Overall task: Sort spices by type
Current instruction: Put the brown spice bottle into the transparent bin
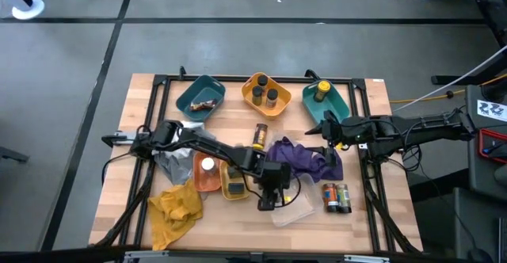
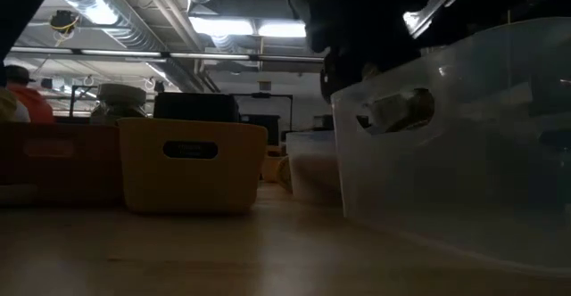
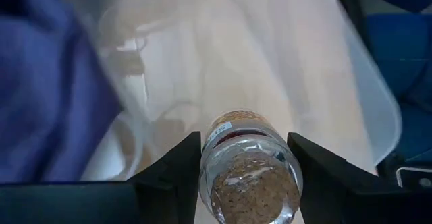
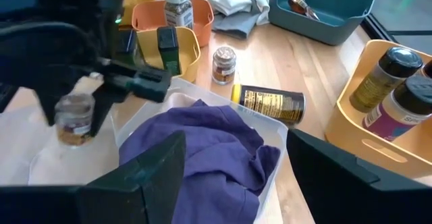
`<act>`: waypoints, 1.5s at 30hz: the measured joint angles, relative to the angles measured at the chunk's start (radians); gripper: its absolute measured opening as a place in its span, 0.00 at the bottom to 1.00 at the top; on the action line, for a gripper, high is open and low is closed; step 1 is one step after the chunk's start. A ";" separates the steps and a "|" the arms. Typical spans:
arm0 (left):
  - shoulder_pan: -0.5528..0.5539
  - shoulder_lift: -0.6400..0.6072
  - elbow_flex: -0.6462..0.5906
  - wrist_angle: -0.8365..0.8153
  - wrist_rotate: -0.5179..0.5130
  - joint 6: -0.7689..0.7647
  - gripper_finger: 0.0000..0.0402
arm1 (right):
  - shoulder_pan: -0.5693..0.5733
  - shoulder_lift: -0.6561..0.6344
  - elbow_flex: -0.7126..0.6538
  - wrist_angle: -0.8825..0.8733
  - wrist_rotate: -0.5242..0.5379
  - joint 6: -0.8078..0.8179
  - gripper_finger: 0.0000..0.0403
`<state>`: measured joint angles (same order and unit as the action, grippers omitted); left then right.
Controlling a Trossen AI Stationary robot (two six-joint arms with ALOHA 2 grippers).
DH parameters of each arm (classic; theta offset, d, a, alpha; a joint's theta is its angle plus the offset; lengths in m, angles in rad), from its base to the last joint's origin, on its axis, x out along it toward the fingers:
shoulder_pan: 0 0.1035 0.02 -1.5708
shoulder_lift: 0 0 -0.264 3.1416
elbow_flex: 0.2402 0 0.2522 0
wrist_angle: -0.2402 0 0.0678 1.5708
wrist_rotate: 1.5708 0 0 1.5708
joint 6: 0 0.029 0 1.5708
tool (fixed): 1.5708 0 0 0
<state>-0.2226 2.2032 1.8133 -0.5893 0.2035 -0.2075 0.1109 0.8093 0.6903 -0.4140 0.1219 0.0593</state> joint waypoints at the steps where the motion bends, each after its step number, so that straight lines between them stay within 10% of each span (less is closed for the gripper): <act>1: 0.002 0.000 0.000 -0.016 0.000 0.000 0.42 | 0.000 0.000 0.000 -0.004 0.000 0.000 0.64; 45: -0.020 -0.002 -0.007 -0.213 -0.056 0.162 0.52 | 0.000 0.000 0.000 -0.008 0.000 -0.001 0.64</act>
<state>-0.2428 2.2013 1.8061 -0.8025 0.1478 -0.0460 0.1112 0.8093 0.6903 -0.4217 0.1219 0.0582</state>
